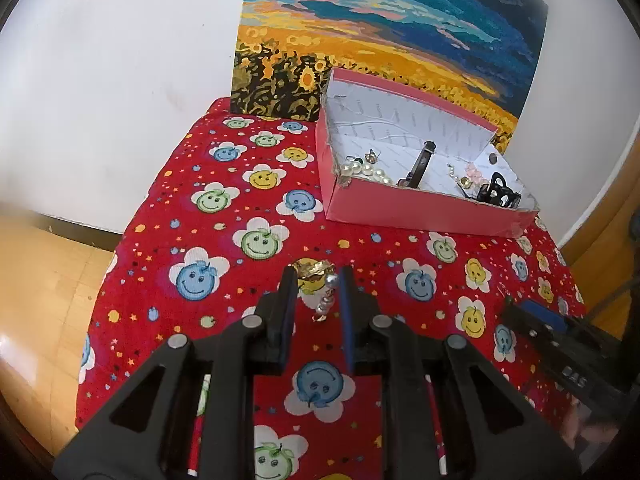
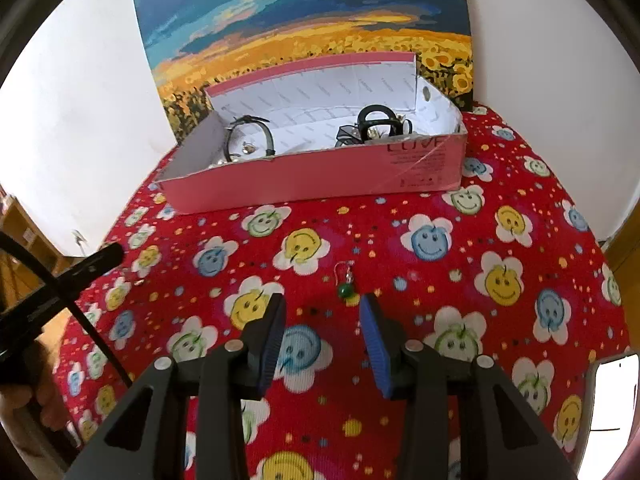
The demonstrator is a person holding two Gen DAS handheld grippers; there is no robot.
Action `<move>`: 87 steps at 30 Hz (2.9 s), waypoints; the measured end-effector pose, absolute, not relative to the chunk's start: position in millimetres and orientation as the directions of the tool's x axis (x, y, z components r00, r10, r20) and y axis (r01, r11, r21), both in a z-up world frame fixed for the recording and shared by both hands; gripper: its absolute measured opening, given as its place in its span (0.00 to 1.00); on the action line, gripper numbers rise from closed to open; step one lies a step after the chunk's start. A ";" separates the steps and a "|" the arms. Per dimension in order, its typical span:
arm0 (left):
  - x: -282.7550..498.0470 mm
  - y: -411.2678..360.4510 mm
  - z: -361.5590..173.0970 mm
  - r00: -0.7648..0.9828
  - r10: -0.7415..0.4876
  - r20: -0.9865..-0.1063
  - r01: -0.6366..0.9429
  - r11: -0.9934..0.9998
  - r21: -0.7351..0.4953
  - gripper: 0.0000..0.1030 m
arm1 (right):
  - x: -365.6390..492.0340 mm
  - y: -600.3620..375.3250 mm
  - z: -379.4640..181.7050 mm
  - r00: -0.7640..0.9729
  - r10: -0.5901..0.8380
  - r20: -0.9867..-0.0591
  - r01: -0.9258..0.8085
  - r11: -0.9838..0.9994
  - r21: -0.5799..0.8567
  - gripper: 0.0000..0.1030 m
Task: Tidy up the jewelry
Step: 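Grasp the gold flower earring with the left gripper while the right grasps the green drop earring, then carry both held earrings into the pink box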
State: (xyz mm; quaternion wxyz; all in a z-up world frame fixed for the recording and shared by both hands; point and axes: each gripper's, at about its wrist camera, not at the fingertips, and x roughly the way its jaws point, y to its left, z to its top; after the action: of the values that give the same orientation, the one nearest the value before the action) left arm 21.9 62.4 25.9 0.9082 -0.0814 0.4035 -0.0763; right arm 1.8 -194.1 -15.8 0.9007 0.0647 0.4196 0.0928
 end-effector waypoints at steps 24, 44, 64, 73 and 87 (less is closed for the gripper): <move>12.1 59.4 32.0 0.666 -0.242 -0.705 0.096 0.966 -0.240 0.12 | 17.0 -182.4 -23.9 0.630 0.108 -0.769 -0.094 0.994 0.062 0.12; -17.0 44.7 82.6 0.710 -0.232 -0.665 0.132 0.971 -0.198 0.12 | -13.7 -207.4 19.7 0.660 0.263 -0.704 -0.156 0.964 0.214 0.11; 52.8 17.6 113.8 0.712 -0.275 -0.646 0.197 0.961 -0.193 0.12 | 37.2 -229.1 90.5 0.705 0.298 -0.644 -0.231 0.955 0.188 0.11; 112.7 -1.4 105.9 0.694 -0.284 -0.661 0.206 0.959 -0.195 0.12 | 96.1 -235.6 95.2 0.709 0.269 -0.652 -0.215 0.963 0.164 0.11; 187.2 -17.8 59.5 0.636 -0.292 -0.715 0.163 0.956 -0.245 0.11 | 170.8 -228.2 65.6 0.680 0.260 -0.685 -0.204 0.965 0.164 0.11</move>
State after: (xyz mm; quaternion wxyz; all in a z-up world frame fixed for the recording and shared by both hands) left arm 187.2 -17.8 59.5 0.9009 -0.0787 0.4077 -0.1263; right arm 170.8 -228.2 65.6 0.9158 0.0369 0.3793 0.1269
